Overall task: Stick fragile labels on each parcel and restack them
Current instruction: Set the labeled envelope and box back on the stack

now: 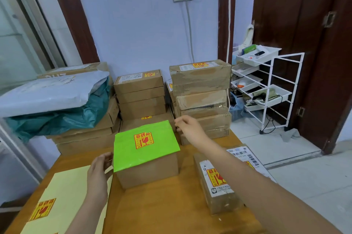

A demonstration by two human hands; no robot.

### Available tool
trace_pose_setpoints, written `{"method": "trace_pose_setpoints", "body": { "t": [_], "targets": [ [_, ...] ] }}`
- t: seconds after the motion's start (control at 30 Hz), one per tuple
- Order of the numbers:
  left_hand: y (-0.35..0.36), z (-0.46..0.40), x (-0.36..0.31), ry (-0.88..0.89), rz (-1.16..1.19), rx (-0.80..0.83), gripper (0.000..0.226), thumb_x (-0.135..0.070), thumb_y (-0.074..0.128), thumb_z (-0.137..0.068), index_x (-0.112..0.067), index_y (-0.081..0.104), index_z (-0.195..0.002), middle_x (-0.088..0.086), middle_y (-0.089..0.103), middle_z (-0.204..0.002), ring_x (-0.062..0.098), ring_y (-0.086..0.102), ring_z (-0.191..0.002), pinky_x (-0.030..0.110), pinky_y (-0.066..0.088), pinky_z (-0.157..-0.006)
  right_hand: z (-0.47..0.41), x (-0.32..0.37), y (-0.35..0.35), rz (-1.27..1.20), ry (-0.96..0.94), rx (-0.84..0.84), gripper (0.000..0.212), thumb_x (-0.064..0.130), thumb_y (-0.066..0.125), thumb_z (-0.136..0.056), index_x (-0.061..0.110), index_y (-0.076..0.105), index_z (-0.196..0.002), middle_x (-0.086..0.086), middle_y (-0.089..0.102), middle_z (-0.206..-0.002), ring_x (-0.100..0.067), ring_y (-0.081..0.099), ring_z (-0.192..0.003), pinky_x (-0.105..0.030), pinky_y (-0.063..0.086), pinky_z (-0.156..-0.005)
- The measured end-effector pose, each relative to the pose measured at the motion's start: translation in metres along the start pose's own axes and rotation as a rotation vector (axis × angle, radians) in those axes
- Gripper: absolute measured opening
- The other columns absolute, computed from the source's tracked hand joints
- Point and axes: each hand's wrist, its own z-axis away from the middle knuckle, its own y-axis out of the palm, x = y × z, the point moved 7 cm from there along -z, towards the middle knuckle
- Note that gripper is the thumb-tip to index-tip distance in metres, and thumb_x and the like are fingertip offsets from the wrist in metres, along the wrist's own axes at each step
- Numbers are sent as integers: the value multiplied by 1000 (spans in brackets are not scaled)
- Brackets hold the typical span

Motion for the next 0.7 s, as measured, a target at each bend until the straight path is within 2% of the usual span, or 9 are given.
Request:
{"method": "trace_pose_setpoints", "body": {
  "t": [0.1,0.17,0.23,0.3,0.47,0.6,0.7],
  "targets": [
    [1,20,-3,50,23,-48,30,-14,34,-101,-18,58,-85,0,60,-88,7,55,-82,28,43,-73,23,-7,1,-11,51,28,15,19,46,-97,17,61,-93,2,60,-92,-19,55,-93,-32,44,-85],
    [1,29,-4,74,34,-75,30,-12,34,-101,-19,58,-83,0,59,-88,8,55,-82,28,43,-74,34,-12,5,12,92,53,24,23,45,-98,7,62,-102,-3,59,-95,-17,52,-91,-38,46,-89],
    [3,35,-4,90,39,-86,30,-12,36,-101,-20,58,-83,-1,59,-88,9,54,-84,29,43,-75,43,-16,8,8,123,64,29,27,42,-100,6,59,-108,-9,59,-103,-17,51,-92,-46,46,-96],
    [5,37,-3,89,45,-87,27,-14,37,-101,-19,60,-87,-3,60,-91,11,54,-89,29,43,-77,51,-16,13,-11,135,78,26,31,40,-101,14,57,-107,-10,59,-111,-19,53,-96,-48,45,-99],
    [7,37,-1,72,49,-86,22,-15,39,-100,-8,59,-108,1,59,-99,18,51,-103,32,44,-79,59,-15,19,-83,139,44,27,33,37,-102,14,55,-109,-12,57,-124,-25,53,-109,-47,43,-101],
    [13,36,-4,63,62,-84,19,-19,42,-100,-10,57,-108,-4,57,-93,17,49,-98,32,42,-77,56,-9,20,-116,129,20,40,34,36,-102,3,56,-118,-18,55,-127,-29,51,-117,-48,43,-101],
    [21,32,-11,65,82,-68,16,-20,41,-101,-16,56,-98,-6,55,-91,11,50,-89,28,41,-74,51,-1,19,-130,94,-5,45,33,35,-102,-3,54,-120,-23,55,-126,-33,52,-115,-49,42,-101]
  ]
}}
